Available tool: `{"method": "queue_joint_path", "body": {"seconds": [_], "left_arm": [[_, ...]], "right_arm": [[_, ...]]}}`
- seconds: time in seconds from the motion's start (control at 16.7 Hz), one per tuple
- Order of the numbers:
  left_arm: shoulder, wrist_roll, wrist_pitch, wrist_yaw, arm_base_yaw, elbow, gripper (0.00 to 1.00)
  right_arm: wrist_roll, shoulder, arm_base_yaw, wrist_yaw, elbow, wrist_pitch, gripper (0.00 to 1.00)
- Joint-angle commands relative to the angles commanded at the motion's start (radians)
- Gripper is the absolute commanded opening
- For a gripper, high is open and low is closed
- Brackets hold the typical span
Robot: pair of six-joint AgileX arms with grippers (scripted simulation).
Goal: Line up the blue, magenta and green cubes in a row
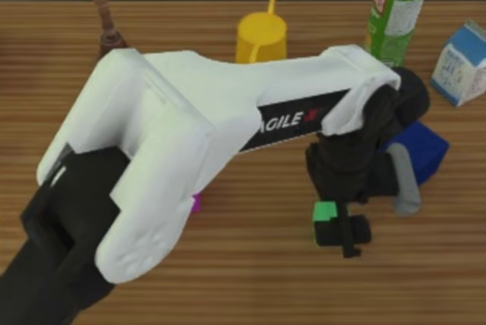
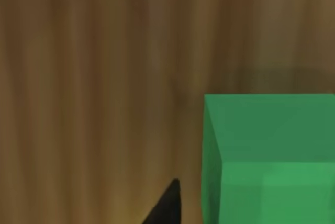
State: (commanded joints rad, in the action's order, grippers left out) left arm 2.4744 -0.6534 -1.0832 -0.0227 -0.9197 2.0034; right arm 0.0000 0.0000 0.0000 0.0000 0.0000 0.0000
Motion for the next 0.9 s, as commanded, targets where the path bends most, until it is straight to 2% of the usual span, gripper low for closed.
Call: {"method": "queue_joint_path", "body": {"seconds": [0.06, 0.12, 0.66, 0.9], "left_arm": [[0.000, 0.000, 0.000, 0.000, 0.000, 0.000, 0.98], [0.000, 0.000, 0.000, 0.000, 0.000, 0.000, 1.00], [-0.001, -0.001, -0.003, 0.000, 0.002, 0.004, 1.00], [-0.020, 0.000, -0.119, -0.001, 0.012, 0.097, 1.00]], "right_arm": [[0.000, 0.000, 0.000, 0.000, 0.000, 0.000, 1.00], [0.000, 0.000, 0.000, 0.000, 0.000, 0.000, 1.00], [0.000, 0.000, 0.000, 0.000, 0.000, 0.000, 1.00], [0.000, 0.000, 0.000, 0.000, 0.000, 0.000, 1.00]]}}
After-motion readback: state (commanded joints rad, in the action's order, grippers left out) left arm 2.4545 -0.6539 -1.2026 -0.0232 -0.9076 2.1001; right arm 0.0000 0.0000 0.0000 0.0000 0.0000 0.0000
